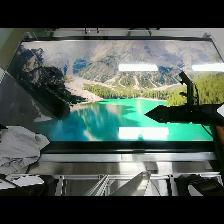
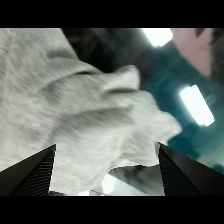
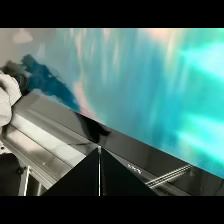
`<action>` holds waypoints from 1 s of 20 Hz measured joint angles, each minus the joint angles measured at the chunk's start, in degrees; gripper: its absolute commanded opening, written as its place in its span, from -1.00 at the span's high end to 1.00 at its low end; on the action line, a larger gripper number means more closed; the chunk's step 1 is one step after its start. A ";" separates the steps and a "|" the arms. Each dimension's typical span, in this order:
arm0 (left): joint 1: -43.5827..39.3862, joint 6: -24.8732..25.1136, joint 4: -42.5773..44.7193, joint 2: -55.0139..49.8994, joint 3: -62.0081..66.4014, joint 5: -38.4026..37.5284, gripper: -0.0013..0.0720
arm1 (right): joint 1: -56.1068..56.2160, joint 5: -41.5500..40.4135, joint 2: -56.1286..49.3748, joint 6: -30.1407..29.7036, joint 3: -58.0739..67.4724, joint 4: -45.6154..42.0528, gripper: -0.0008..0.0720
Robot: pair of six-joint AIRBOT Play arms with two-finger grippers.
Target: Fold the shirts.
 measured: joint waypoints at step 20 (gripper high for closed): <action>-43.56 10.88 -57.18 4.42 19.06 -4.92 0.88 | 0.00 1.97 0.00 0.00 0.00 5.38 0.93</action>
